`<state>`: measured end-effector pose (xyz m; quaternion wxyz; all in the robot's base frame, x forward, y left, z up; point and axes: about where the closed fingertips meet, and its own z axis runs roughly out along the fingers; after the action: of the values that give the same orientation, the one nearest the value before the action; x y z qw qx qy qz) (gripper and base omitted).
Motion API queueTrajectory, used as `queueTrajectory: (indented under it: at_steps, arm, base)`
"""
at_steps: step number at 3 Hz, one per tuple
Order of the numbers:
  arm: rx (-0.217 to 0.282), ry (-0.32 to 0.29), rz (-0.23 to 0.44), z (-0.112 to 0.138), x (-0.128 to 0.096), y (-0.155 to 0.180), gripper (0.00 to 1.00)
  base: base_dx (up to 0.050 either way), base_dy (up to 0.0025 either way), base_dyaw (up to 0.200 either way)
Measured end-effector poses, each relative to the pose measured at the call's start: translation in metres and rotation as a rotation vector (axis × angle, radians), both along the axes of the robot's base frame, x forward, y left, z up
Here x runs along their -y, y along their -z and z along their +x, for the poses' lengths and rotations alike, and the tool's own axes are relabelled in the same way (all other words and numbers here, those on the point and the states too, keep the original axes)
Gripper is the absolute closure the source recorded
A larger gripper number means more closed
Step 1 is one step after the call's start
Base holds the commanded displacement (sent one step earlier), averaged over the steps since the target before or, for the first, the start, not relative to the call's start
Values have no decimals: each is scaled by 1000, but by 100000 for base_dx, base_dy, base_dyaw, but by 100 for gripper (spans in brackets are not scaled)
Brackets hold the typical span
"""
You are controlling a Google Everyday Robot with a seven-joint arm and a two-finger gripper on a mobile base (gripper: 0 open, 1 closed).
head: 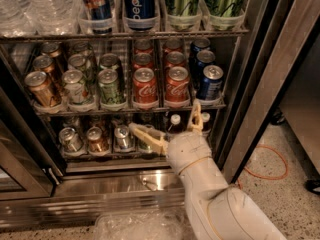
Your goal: Pick coke can from middle shelf of fridge
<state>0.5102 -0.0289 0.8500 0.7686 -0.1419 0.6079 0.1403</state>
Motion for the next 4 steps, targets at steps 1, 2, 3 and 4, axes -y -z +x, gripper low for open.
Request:
queueTrajectory:
  at_steps: [1, 2, 3, 4]
  arm:
    - [20, 30, 20, 8, 10, -4, 0]
    - [26, 50, 23, 11, 16, 0, 0]
    - [8, 77, -8, 12, 20, 11, 0]
    - [-12, 92, -30, 18, 23, 19, 0]
  base:
    - [0, 0, 0]
    - [0, 0, 0]
    - [0, 0, 0]
    - [0, 0, 0]
